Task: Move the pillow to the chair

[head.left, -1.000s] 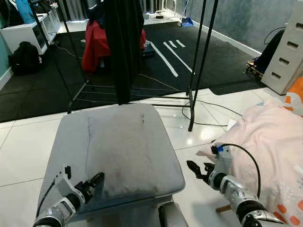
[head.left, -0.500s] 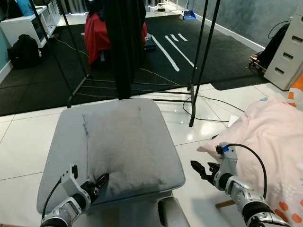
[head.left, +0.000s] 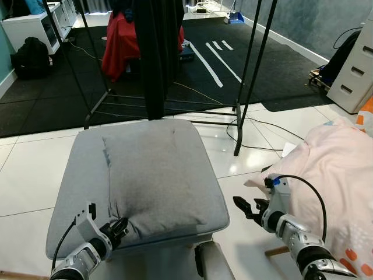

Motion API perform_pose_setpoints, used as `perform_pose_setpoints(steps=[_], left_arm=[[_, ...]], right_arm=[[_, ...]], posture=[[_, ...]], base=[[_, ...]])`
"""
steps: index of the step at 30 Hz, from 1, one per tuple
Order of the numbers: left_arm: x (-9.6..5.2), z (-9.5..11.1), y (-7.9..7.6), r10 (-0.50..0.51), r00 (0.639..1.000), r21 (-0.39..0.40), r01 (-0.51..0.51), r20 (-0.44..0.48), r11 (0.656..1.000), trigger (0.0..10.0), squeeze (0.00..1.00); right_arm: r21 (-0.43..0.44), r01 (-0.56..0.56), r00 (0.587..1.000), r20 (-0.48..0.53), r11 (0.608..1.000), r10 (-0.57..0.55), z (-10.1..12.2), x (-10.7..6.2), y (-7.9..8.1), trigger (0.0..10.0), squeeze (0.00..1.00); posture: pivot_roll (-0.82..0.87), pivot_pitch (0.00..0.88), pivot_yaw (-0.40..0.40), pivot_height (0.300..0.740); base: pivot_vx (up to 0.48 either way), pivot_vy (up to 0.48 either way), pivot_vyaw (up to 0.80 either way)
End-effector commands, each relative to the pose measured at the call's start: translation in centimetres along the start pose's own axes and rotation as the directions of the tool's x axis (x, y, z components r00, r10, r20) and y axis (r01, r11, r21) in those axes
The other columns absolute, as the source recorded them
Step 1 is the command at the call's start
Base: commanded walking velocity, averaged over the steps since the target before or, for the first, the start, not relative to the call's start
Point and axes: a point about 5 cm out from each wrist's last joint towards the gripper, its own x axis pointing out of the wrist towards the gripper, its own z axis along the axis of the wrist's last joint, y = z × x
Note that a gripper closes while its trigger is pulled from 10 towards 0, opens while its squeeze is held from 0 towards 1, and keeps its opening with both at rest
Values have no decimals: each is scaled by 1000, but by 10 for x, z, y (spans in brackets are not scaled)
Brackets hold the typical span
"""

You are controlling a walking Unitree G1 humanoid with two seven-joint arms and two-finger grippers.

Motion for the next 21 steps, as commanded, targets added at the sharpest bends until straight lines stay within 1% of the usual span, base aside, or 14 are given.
perform_pose_setpoints(steps=[1, 4, 5, 6, 8, 9, 10, 11, 12, 13, 16, 17, 18, 21], left_arm=[[1, -11, 0, 5, 1000, -56, -6, -26, 998, 0, 0], [2, -4, -2, -10, 1000, -73, 11, 11, 997, 0, 0], [4, 22, -9, -74, 989, -110, 89, 130, 990, 0, 0], [4, 43, -16, -131, 966, -120, 160, 222, 980, 0, 0], [4, 43, -16, -131, 966, -120, 160, 222, 980, 0, 0], [1, 74, -25, -206, 915, -108, 258, 347, 960, 0, 0], [1, 74, -25, -206, 915, -108, 258, 347, 960, 0, 0], [0, 83, -27, -227, 897, -98, 283, 380, 954, 0, 0], [-5, 99, -30, -245, 863, -68, 305, 442, 950, 0, 0], [-5, 99, -30, -245, 863, -68, 305, 442, 950, 0, 0], [-23, 130, -30, -243, 776, -14, 309, 583, 951, 0, 0], [-27, 135, -28, -231, 759, -10, 299, 609, 954, 0, 0], [-27, 135, -28, -231, 759, -10, 299, 609, 954, 0, 0], [-39, 130, -19, -191, 740, -20, 265, 644, 964, 0, 0]], right_arm=[[16, -10, 1000, 14, 1000, 10, 1, 3, 6, 10000, 0], [20, -12, 1000, 20, 1000, 12, 2, 5, 7, 10000, 0], [27, -19, 999, 32, 999, 19, 4, 8, 13, 10000, 0], [33, -27, 999, 43, 999, 25, 6, 10, 16, 10000, 0], [33, -27, 999, 43, 999, 25, 6, 10, 16, 10000, 0], [38, -35, 998, 57, 999, 33, 10, 13, 20, 10000, 0], [38, -35, 998, 57, 999, 33, 10, 13, 20, 10000, 0], [38, -36, 998, 60, 999, 34, 11, 14, 21, 10000, 0], [39, -45, 997, 71, 998, 42, 14, 16, 24, 10000, 0], [39, -45, 997, 71, 998, 42, 14, 16, 24, 10000, 0], [38, -72, 993, 96, 997, 68, 21, 21, 33, 10000, 0], [35, -77, 992, 99, 996, 73, 22, 22, 36, 10000, 0], [35, -77, 992, 99, 996, 73, 22, 22, 36, 10000, 0], [42, -125, 986, 117, 991, 119, 25, 25, 45, 10000, 0]], posture=[[-262, 165, 3, 497], [-260, 161, 6, 497], [-250, 138, 16, 497], [-242, 126, 19, 497], [-242, 126, 19, 497], [-232, 114, 22, 497], [-232, 114, 22, 497], [-232, 114, 22, 497], [-219, 103, 24, 497], [-219, 103, 24, 497], [-199, 90, 24, 497], [-197, 87, 24, 497], [-197, 87, 24, 497], [-182, 72, 19, 511]], base=[[0, 0, 0], [0, 0, 0], [0, 0, 0], [0, 0, 0], [0, 0, 0], [0, 0, 0], [0, 0, 0], [0, 0, 0], [0, 0, 0], [0, 0, 0], [0, 0, 0], [0, 0, 0], [0, 0, 0], [0, 0, 0]])
